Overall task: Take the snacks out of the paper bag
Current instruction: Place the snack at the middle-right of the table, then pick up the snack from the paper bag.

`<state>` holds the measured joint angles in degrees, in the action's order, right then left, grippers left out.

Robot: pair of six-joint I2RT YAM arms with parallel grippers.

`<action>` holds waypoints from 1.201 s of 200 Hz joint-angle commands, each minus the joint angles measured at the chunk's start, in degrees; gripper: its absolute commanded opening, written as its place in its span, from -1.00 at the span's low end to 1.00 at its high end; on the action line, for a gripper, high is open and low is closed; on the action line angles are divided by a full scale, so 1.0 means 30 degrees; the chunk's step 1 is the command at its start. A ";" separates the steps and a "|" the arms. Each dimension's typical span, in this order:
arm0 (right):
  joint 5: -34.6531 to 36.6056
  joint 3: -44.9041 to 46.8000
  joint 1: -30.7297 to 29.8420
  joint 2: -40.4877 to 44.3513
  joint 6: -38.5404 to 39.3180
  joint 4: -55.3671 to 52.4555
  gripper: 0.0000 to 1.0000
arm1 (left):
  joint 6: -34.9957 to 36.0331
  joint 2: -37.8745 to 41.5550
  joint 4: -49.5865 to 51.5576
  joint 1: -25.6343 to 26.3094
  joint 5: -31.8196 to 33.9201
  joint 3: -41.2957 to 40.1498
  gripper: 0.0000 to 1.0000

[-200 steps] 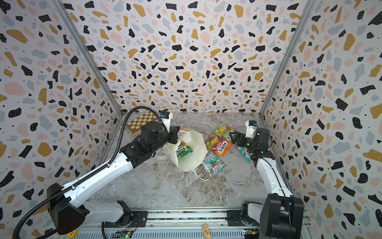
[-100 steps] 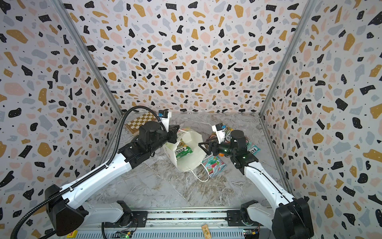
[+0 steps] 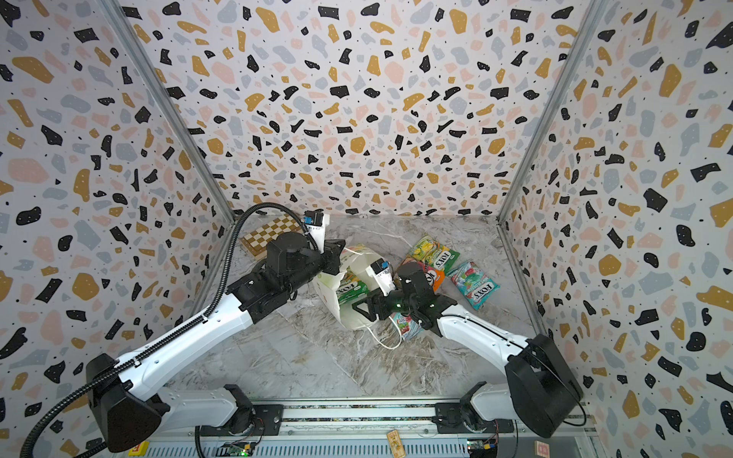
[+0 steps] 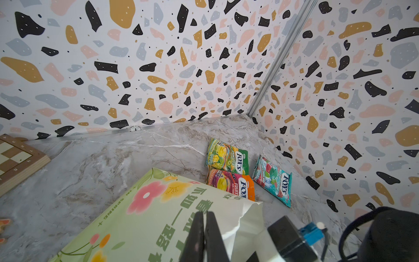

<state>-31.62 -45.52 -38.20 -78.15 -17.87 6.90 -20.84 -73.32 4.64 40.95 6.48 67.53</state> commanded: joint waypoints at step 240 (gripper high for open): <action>0.9109 -0.5921 -0.1353 -0.6606 -0.5382 -0.1676 0.44 | -0.0231 0.0636 -0.1335 0.0032 -0.0402 -0.0361 -1.00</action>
<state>-5.08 -60.75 -42.22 -97.19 -32.38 1.13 -21.54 -72.75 3.79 40.95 5.08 66.96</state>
